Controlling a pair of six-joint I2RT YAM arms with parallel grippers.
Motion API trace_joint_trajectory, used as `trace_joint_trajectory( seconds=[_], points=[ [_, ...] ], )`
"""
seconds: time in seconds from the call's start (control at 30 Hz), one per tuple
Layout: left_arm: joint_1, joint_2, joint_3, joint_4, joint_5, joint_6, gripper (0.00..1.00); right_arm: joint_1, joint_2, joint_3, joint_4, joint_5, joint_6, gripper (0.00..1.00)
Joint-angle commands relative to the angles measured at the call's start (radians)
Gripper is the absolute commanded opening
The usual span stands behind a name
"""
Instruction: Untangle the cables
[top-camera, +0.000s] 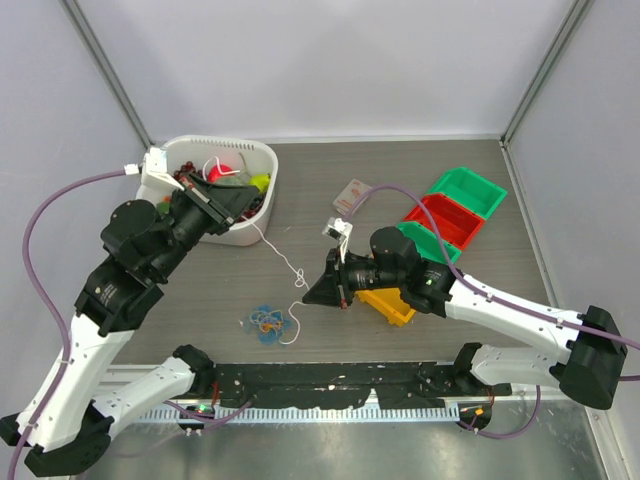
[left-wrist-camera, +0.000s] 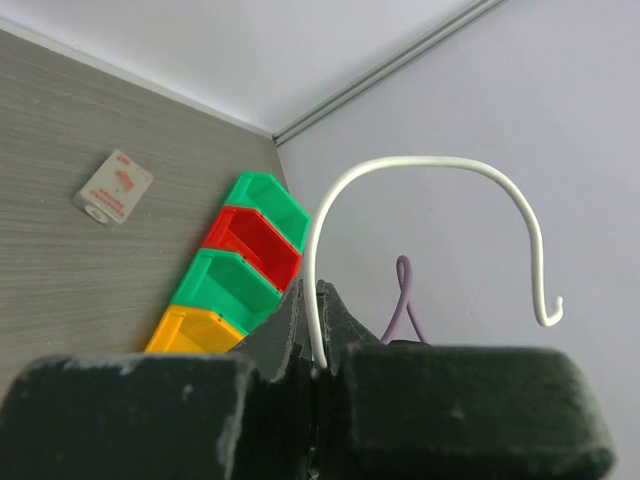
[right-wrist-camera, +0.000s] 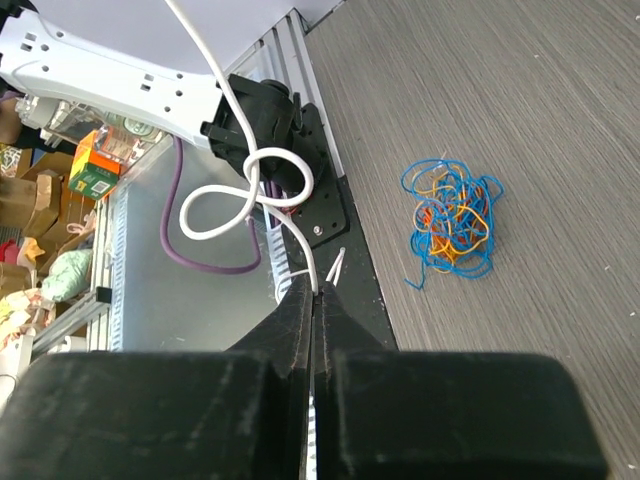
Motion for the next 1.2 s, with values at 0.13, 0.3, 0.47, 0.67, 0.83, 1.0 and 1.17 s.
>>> trace_joint_trajectory(
  seconds=[0.13,0.3,0.47,0.67,0.83,1.0,1.17],
  points=[
    [0.005,-0.009,0.090,-0.026,-0.066,0.065,0.00,0.005,-0.034,0.011,-0.030,0.006,-0.027,0.01],
    [0.005,-0.014,0.090,-0.031,-0.081,0.068,0.00,0.005,-0.036,0.015,-0.030,-0.014,-0.027,0.01],
    [0.005,-0.018,0.103,-0.051,-0.097,0.085,0.00,0.005,-0.040,0.005,-0.030,-0.018,-0.027,0.01],
    [0.005,-0.025,0.125,-0.077,-0.126,0.111,0.00,0.005,-0.045,-0.002,-0.030,-0.014,-0.027,0.01],
    [0.005,-0.006,0.191,-0.170,-0.185,0.200,0.00,0.005,-0.069,-0.004,-0.095,0.032,-0.034,0.01],
    [0.004,0.005,0.257,-0.270,-0.302,0.315,0.00,0.005,-0.104,-0.002,-0.203,0.187,-0.037,0.01],
    [0.005,0.008,0.303,-0.319,-0.432,0.397,0.00,0.004,-0.195,0.008,-0.344,0.478,-0.007,0.01]
  ],
)
